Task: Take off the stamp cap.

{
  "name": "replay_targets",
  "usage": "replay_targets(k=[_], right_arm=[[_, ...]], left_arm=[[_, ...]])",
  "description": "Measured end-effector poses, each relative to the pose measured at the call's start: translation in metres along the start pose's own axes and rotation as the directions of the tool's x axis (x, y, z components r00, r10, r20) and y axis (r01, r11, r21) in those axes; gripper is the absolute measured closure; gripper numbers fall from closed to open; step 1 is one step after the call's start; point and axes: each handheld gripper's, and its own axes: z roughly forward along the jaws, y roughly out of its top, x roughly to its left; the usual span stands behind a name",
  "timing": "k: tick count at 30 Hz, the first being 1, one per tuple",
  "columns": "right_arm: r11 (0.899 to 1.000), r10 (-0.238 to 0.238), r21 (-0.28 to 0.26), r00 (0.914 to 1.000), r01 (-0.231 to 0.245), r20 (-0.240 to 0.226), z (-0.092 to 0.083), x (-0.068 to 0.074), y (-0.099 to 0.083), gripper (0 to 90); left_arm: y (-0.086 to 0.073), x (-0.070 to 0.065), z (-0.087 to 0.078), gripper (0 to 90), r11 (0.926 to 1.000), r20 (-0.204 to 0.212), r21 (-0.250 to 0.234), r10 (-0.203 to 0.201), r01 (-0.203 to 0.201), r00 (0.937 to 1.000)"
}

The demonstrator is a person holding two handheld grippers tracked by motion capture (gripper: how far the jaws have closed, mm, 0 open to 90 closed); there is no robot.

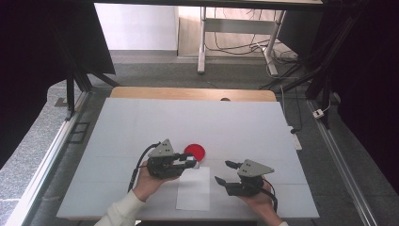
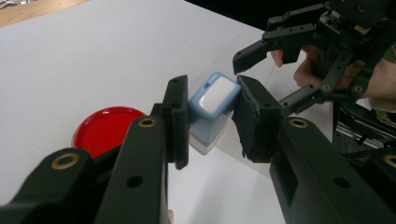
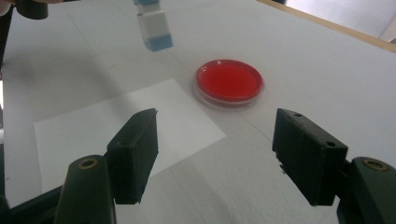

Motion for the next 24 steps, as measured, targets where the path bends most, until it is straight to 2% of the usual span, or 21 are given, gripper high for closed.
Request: replay_targets(k=[8,12,20,24], right_arm=[[1.000,-0.025,0.004,0.9992,0.025,-0.033,0.016,0.011,0.010,34.4],[0.997,-0.082,0.015,0.9964,0.082,-0.023,0.027,0.023,0.017,36.0],[0.997,-0.076,0.025,0.9967,0.076,-0.029,0.040,0.030,0.023,40.1],[0.996,-0.092,0.019,0.9955,0.092,-0.022,0.045,0.036,0.027,42.5]], left_arm=[[0.001,-0.002,0.001,66.4,1.0000,0.009,-0.003,-0.001,0.001,1.0000],[0.001,-0.002,0.001,66.5,1.0000,0.010,-0.007,-0.005,0.005,0.9999],[0.001,-0.003,0.003,66.5,1.0000,0.014,-0.002,-0.004,0.004,0.9999],[0.001,-0.003,0.003,66.5,1.0000,0.009,-0.002,-0.004,0.004,1.0000]])
